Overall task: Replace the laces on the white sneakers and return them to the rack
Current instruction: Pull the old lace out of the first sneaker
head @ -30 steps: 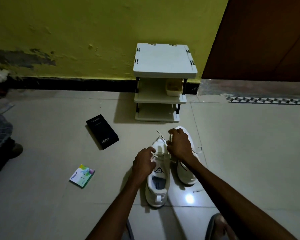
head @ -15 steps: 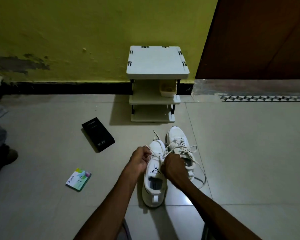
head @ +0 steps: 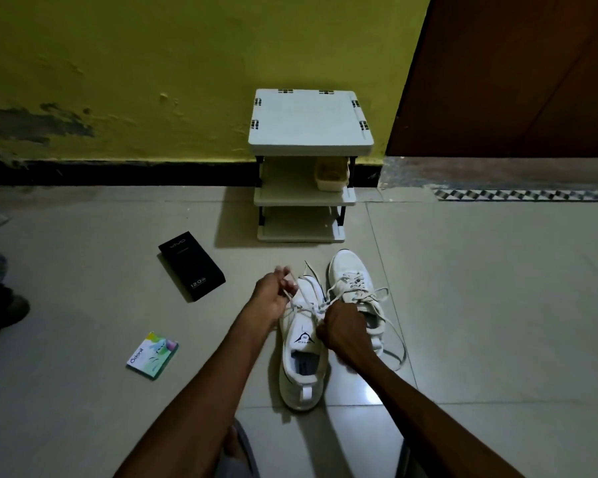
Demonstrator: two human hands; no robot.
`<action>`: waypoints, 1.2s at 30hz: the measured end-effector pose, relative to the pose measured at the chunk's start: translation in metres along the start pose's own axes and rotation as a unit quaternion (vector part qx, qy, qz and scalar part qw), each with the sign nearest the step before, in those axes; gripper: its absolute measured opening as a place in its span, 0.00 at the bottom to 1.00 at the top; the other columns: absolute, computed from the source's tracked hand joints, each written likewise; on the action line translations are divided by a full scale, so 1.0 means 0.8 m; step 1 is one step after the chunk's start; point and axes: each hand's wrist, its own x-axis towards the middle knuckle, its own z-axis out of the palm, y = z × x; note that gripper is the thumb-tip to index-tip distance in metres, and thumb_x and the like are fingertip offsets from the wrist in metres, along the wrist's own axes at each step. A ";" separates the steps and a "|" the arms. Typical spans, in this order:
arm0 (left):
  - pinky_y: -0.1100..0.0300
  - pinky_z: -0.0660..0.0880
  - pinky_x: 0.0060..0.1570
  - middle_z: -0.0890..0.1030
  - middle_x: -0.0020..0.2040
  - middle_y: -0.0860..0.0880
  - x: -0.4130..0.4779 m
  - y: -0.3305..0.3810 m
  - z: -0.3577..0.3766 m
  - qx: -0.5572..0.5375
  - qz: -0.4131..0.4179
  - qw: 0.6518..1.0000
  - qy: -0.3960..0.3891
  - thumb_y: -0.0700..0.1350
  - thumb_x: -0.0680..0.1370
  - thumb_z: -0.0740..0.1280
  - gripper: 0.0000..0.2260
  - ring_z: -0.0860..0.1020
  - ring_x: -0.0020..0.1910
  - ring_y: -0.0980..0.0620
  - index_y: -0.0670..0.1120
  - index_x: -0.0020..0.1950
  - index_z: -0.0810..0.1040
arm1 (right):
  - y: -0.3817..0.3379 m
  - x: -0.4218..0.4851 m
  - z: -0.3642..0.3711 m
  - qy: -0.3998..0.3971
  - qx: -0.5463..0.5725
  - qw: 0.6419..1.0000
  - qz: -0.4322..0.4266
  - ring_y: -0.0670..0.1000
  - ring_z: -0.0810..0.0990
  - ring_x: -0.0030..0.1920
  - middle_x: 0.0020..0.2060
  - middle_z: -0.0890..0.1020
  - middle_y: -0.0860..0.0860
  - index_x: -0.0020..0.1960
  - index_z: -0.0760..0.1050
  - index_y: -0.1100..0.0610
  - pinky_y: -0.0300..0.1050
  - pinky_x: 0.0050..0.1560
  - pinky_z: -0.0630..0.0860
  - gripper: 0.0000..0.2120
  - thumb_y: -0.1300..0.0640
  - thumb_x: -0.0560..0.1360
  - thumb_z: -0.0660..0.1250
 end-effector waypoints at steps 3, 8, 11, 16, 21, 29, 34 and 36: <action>0.62 0.62 0.29 0.64 0.24 0.51 0.005 0.009 -0.019 0.138 -0.014 0.990 0.009 0.45 0.82 0.62 0.11 0.62 0.20 0.55 0.41 0.44 0.80 | 0.000 0.008 0.002 -0.016 0.003 1.000 0.026 0.48 0.69 0.29 0.27 0.67 0.48 0.30 0.60 0.54 0.38 0.24 0.58 0.17 0.61 0.65 0.70; 0.61 0.59 0.27 0.66 0.25 0.52 -0.005 0.036 -0.015 0.598 0.041 0.786 -0.154 0.47 0.77 0.69 0.09 0.60 0.25 0.53 0.45 0.38 0.81 | -0.003 0.012 0.006 -0.009 -0.003 0.999 0.036 0.46 0.68 0.28 0.27 0.68 0.47 0.30 0.62 0.55 0.37 0.24 0.59 0.16 0.62 0.66 0.70; 0.60 0.69 0.37 0.76 0.33 0.51 -0.013 0.047 0.001 0.146 0.114 0.979 -0.081 0.44 0.82 0.62 0.12 0.71 0.33 0.54 0.45 0.40 0.77 | 0.005 0.016 0.008 -0.018 0.004 1.000 0.021 0.48 0.69 0.28 0.27 0.68 0.48 0.31 0.63 0.56 0.37 0.25 0.58 0.15 0.60 0.67 0.70; 0.64 0.73 0.38 0.78 0.37 0.50 -0.011 0.032 -0.012 0.186 0.109 0.968 -0.133 0.45 0.83 0.60 0.11 0.76 0.33 0.55 0.43 0.54 0.81 | -0.001 0.017 0.006 -0.037 0.019 0.999 0.034 0.47 0.64 0.26 0.26 0.67 0.50 0.29 0.58 0.55 0.37 0.26 0.54 0.13 0.55 0.60 0.63; 0.61 0.67 0.40 0.83 0.44 0.45 0.000 -0.008 -0.026 0.743 0.193 0.628 -0.130 0.51 0.73 0.73 0.09 0.81 0.46 0.48 0.45 0.44 0.84 | -0.002 0.016 0.007 -0.027 -0.004 0.999 0.033 0.52 0.73 0.34 0.35 0.77 0.56 0.31 0.58 0.54 0.39 0.31 0.59 0.16 0.58 0.66 0.66; 0.62 0.68 0.34 0.78 0.39 0.47 -0.002 -0.007 -0.014 0.171 0.149 0.963 0.147 0.40 0.79 0.64 0.09 0.72 0.38 0.51 0.45 0.40 0.81 | -0.003 0.007 -0.002 -0.003 0.005 1.000 0.025 0.57 0.78 0.41 0.40 0.78 0.57 0.41 0.69 0.59 0.41 0.32 0.61 0.08 0.61 0.68 0.69; 0.61 0.71 0.29 0.74 0.27 0.50 -0.001 0.012 -0.024 -0.183 0.066 0.979 0.056 0.32 0.81 0.50 0.15 0.72 0.23 0.55 0.46 0.39 0.66 | -0.008 0.007 -0.005 -0.016 0.006 0.999 0.030 0.55 0.75 0.38 0.42 0.80 0.58 0.37 0.64 0.57 0.40 0.28 0.61 0.12 0.63 0.67 0.68; 0.66 0.58 0.18 0.68 0.22 0.53 0.000 0.017 -0.030 -0.214 0.042 0.975 0.027 0.33 0.80 0.47 0.16 0.61 0.16 0.57 0.47 0.37 0.63 | -0.011 0.007 -0.007 -0.026 -0.010 0.999 0.037 0.56 0.80 0.44 0.43 0.81 0.57 0.40 0.66 0.58 0.41 0.34 0.66 0.10 0.62 0.68 0.69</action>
